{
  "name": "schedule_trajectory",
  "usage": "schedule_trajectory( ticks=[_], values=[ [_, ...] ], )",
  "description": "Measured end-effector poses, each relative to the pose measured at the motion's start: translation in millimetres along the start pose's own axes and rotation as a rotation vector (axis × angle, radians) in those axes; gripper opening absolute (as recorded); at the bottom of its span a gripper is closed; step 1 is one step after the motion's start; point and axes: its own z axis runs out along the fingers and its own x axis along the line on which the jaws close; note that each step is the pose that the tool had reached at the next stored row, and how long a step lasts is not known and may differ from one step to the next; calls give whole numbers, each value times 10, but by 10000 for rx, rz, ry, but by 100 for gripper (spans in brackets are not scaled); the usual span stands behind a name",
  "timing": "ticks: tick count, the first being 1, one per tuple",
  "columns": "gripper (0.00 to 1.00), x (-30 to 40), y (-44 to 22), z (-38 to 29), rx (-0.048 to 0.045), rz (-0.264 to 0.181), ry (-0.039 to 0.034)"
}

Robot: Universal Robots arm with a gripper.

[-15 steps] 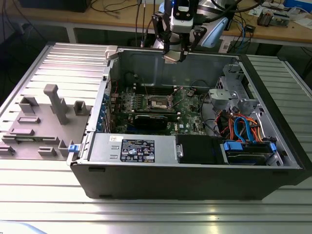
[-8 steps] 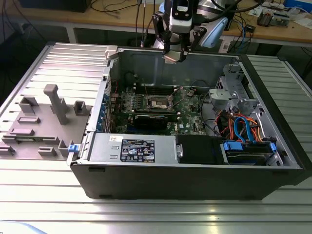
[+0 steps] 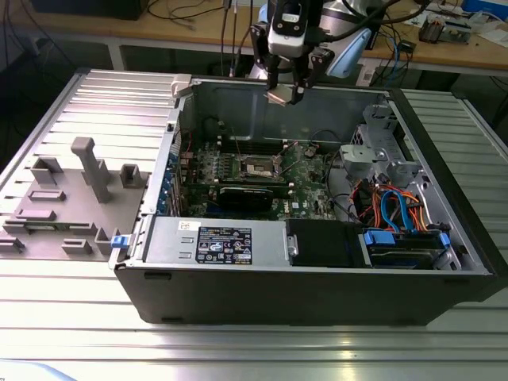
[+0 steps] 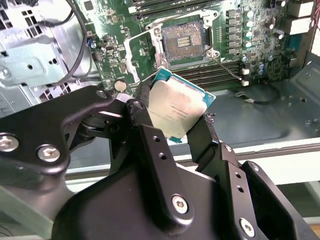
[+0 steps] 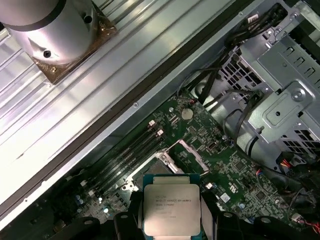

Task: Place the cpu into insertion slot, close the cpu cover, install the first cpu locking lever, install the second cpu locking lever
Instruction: 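Place the cpu into insertion slot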

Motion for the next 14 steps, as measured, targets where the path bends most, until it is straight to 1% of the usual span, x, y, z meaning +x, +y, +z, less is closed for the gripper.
schedule_trajectory(
  ticks=[2, 4, 11, 14],
  values=[
    [54, 0, -1, 11, -5, 294, -24],
    [54, -1, -1, 11, -5, 430, -35],
    [54, 0, -1, 13, -9, 497, -40],
    [54, 0, -2, 16, -19, 1108, -88]
  ],
)
